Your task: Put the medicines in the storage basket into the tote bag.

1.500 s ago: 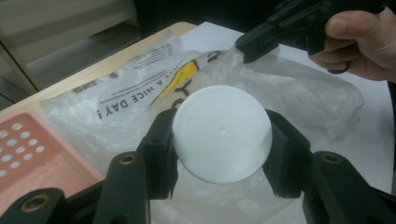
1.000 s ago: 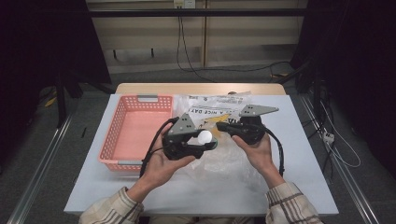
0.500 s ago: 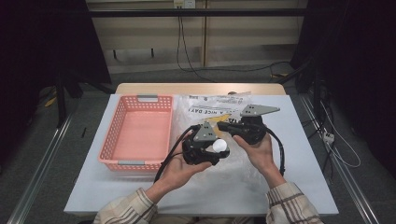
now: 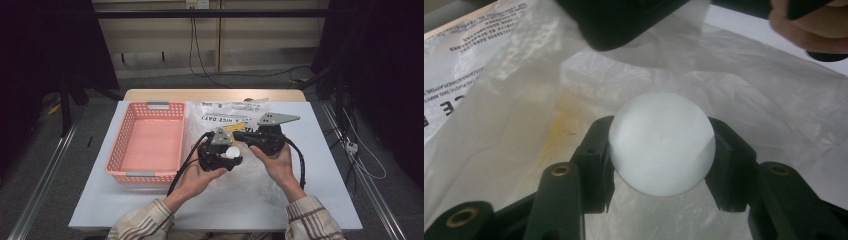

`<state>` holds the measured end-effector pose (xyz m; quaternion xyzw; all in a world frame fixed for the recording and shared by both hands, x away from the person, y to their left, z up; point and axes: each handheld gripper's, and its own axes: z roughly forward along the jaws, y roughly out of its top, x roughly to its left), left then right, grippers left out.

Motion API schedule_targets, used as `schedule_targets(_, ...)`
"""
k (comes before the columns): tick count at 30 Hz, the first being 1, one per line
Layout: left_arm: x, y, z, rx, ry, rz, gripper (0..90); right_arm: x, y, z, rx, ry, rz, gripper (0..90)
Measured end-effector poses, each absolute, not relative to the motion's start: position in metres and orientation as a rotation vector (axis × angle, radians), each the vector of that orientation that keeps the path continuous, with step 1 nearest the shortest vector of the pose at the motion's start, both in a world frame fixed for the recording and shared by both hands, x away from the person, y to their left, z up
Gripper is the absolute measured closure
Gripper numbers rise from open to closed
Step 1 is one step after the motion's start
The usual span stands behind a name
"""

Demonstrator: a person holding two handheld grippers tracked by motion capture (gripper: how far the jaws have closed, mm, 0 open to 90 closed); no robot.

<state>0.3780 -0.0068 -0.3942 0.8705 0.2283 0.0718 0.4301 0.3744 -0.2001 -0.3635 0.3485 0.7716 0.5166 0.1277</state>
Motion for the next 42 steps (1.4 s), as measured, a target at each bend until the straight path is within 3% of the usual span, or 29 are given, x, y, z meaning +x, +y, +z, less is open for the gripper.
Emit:
schedule_targets(14,0.394,-0.016,-0.426,2.172,0.698,0.152,51.1,0.371,-0.202,-0.374,1.055,2.257,1.484,90.0)
schedule_targets(36,0.404,-0.029,-0.449,2.171,0.730,0.108,50.4,0.372,-0.207,-0.388,1.091,2.290,1.436,90.0)
schedule_targets(42,0.403,-0.029,-0.448,2.172,0.705,0.091,41.4,0.372,-0.207,-0.388,1.090,2.293,1.435,90.0)
